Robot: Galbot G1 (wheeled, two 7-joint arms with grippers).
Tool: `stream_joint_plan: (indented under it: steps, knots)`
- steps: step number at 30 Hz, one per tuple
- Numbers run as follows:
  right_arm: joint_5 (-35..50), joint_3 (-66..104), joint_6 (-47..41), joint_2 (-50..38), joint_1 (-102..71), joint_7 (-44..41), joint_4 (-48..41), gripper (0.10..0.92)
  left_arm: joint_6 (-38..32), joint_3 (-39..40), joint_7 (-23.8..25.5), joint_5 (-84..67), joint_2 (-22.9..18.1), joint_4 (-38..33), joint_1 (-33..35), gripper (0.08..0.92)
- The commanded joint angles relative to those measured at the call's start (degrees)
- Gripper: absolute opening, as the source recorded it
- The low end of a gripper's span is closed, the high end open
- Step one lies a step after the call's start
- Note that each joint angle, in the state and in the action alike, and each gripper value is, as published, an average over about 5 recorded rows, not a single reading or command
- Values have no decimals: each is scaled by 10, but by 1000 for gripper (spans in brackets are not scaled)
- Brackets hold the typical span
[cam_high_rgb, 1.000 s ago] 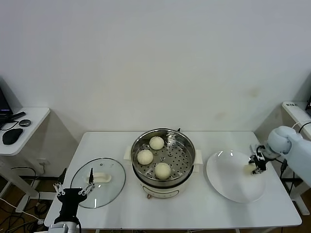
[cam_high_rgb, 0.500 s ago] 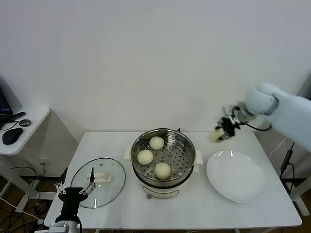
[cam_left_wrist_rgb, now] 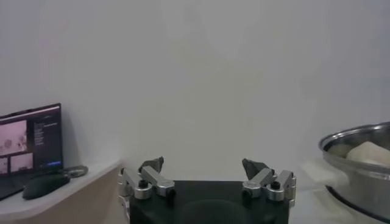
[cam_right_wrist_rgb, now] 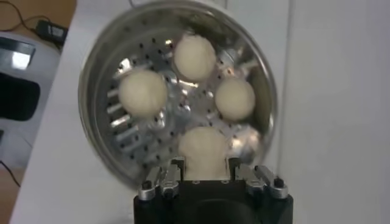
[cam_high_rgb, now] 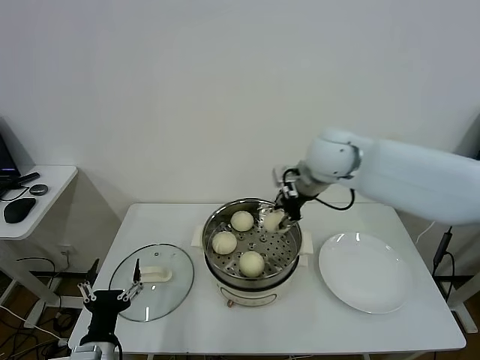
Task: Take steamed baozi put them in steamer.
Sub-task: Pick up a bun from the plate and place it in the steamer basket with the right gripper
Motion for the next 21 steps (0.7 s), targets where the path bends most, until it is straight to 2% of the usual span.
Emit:
stream_joint_plan:
  steps: [1, 8, 21]
  knots:
    - [-23, -23, -53, 53, -50, 32, -30, 450, -3, -9, -1, -1, -3, 5, 2, 823]
    - [-52, 2, -45, 52, -101, 31, -73, 450, -9, -7, -2, -1, -5, 19, -2, 823]
    - [-60, 19, -35, 59, -123, 40, -88, 451, -7, -1, -2, 0, -2, 16, -8, 823]
